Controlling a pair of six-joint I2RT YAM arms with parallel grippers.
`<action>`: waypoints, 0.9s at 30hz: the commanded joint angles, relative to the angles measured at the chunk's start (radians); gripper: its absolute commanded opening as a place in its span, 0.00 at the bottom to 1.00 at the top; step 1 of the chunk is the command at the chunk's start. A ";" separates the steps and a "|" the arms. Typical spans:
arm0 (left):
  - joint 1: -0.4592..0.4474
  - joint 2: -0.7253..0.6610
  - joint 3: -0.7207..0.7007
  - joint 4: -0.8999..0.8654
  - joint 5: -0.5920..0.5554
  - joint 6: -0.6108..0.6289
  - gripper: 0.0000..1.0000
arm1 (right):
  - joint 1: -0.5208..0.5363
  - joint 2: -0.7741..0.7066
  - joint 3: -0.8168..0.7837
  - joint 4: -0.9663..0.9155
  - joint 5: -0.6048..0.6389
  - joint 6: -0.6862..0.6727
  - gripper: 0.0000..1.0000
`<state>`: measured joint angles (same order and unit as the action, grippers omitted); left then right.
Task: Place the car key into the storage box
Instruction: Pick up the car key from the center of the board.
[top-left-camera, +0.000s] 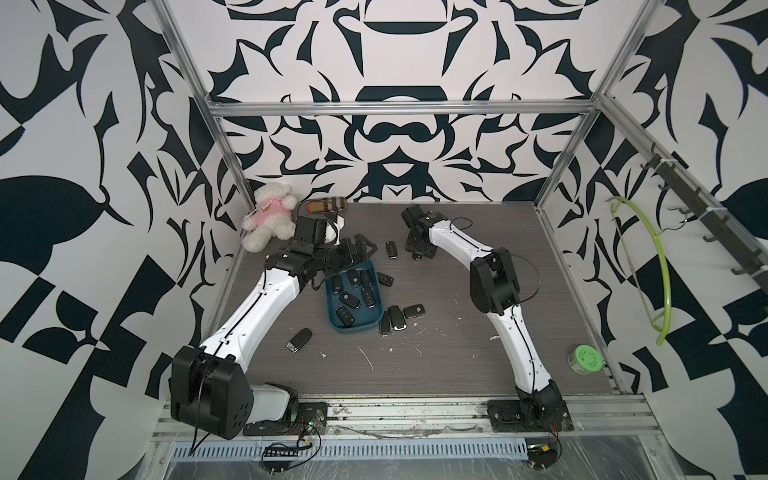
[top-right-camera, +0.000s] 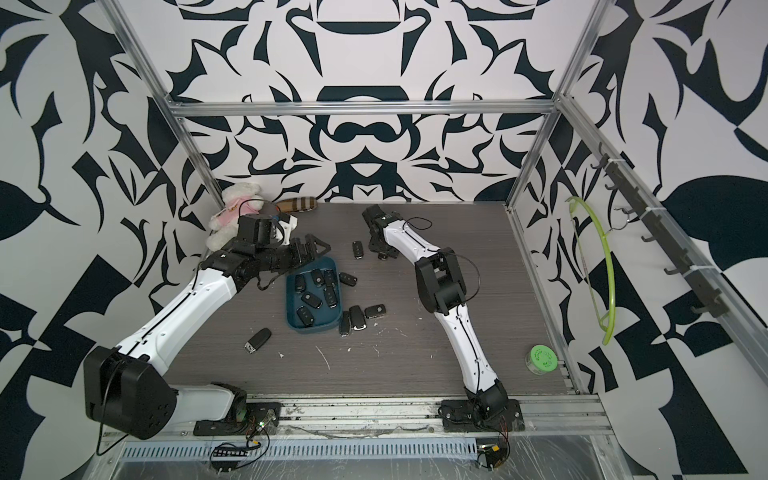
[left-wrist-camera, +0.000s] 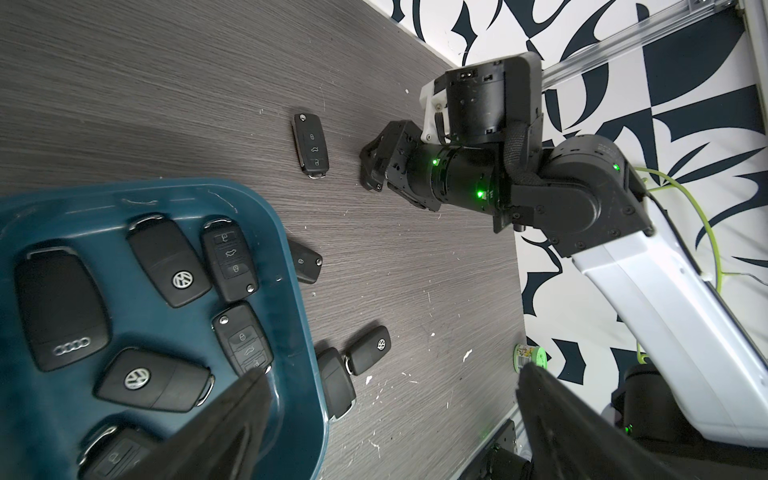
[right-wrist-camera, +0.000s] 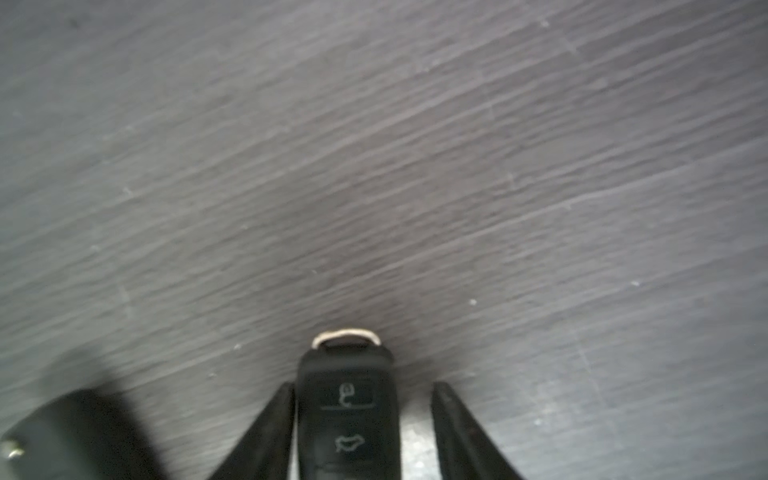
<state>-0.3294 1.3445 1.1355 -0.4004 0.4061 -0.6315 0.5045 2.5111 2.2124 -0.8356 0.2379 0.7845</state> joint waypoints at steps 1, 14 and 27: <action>0.001 -0.009 0.007 -0.012 -0.001 0.009 0.99 | 0.007 0.024 0.031 -0.113 0.032 -0.055 0.47; 0.001 -0.098 -0.028 -0.054 -0.046 0.010 0.99 | 0.057 -0.110 -0.021 -0.098 0.056 -0.092 0.31; 0.003 -0.269 -0.130 -0.112 -0.187 -0.043 0.99 | 0.224 -0.323 -0.138 -0.036 0.048 -0.118 0.31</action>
<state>-0.3294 1.1225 1.0325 -0.4702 0.2752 -0.6563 0.6876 2.2391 2.0819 -0.8970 0.2741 0.6926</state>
